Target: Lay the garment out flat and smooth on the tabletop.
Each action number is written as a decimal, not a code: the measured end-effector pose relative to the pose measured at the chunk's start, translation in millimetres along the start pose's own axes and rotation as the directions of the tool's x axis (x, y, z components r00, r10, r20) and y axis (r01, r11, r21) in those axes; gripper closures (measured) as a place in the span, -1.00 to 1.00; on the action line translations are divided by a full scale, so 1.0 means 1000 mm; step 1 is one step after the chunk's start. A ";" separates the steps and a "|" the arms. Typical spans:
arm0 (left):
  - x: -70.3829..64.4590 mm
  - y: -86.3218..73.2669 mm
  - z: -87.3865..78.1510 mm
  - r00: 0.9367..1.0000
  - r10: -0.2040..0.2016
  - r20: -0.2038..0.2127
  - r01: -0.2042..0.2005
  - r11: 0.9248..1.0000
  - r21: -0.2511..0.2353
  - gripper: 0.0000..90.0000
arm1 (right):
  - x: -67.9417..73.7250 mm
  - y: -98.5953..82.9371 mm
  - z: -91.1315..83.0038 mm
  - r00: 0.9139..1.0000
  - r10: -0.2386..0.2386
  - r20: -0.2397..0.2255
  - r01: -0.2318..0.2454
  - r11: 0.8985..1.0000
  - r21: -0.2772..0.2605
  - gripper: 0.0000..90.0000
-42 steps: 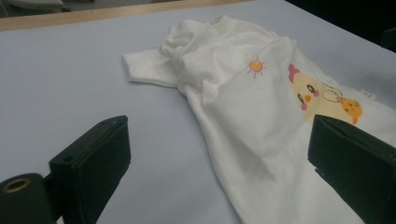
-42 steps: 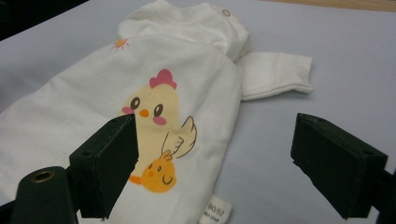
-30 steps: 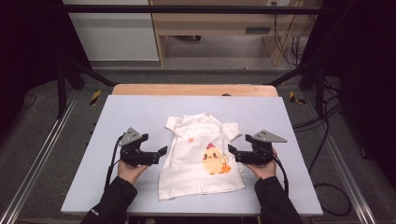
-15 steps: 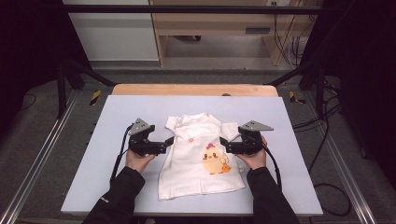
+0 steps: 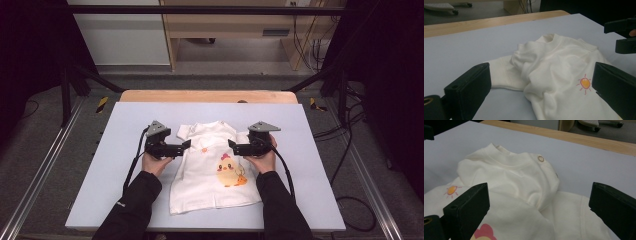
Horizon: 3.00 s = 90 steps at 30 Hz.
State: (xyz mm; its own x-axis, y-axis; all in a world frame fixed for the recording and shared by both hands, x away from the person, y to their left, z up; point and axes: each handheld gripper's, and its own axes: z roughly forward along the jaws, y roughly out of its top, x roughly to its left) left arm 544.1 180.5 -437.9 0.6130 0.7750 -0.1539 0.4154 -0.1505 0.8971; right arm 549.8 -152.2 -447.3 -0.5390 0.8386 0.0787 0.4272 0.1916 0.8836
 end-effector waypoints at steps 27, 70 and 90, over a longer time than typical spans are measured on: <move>0.006 -0.013 0.043 0.999 -0.049 -0.023 0.050 0.996 0.080 0.45 | -0.013 -0.005 0.042 0.998 0.059 0.030 -0.061 0.994 0.086 0.00; -0.005 0.061 -0.036 0.997 -0.031 -0.065 0.022 0.989 -0.146 -0.37 | 0.015 0.053 -0.029 0.997 0.019 0.081 -0.008 0.991 -0.130 -0.39; -0.026 -0.004 -0.090 0.999 0.040 -0.003 -0.040 0.997 -0.065 -0.98 | 0.010 -0.004 -0.087 0.999 -0.008 -0.037 0.004 0.994 -0.109 -0.94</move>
State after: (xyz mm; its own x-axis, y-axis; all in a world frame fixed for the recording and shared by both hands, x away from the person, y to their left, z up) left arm 466.2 215.7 -400.2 0.6268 0.7703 -0.1169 0.3463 -0.1411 0.9274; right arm 479.6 -189.2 -410.4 -0.5692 0.8174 0.0887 0.3434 0.1383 0.9290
